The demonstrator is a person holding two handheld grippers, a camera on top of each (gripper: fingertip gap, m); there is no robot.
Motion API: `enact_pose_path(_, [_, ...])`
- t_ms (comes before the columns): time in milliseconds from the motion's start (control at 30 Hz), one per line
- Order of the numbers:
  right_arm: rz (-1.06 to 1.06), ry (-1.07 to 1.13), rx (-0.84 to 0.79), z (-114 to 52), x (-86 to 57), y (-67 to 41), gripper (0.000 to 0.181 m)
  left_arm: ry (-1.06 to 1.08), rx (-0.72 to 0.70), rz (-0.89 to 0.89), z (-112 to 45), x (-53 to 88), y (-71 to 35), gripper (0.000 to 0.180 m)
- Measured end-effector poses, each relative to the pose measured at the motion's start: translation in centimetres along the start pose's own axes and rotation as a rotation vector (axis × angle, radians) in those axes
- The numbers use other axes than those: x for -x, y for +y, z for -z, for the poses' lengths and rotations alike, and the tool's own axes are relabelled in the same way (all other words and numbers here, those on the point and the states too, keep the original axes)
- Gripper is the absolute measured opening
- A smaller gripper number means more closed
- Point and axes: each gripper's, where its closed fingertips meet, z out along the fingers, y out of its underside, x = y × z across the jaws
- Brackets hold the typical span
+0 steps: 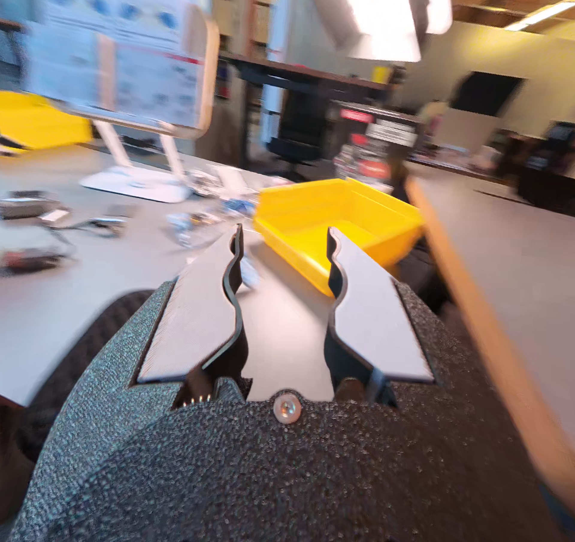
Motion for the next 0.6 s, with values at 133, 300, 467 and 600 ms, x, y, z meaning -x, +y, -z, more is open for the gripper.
enact_pose_path(133, [0.021,-0.288,-0.079,-10.0,11.0,-3.1,0.055,0.008,0.064,-0.082,0.7,3.3,-0.6,0.056])
enact_pose_path(300, [0.002,-0.64,-0.112,-20.7,23.7,-5.3,0.054,0.041,0.112,-0.136,-0.2,8.9,-0.6,0.057])
enact_pose_path(467, [0.112,-0.927,0.02,-27.1,34.6,-1.7,0.053,0.148,0.147,-0.001,-1.4,10.4,2.8,0.057])
enact_pose_path(600, [0.236,-1.173,0.253,-26.8,38.8,4.3,0.056,0.188,0.221,0.001,-0.8,9.2,5.0,0.057])
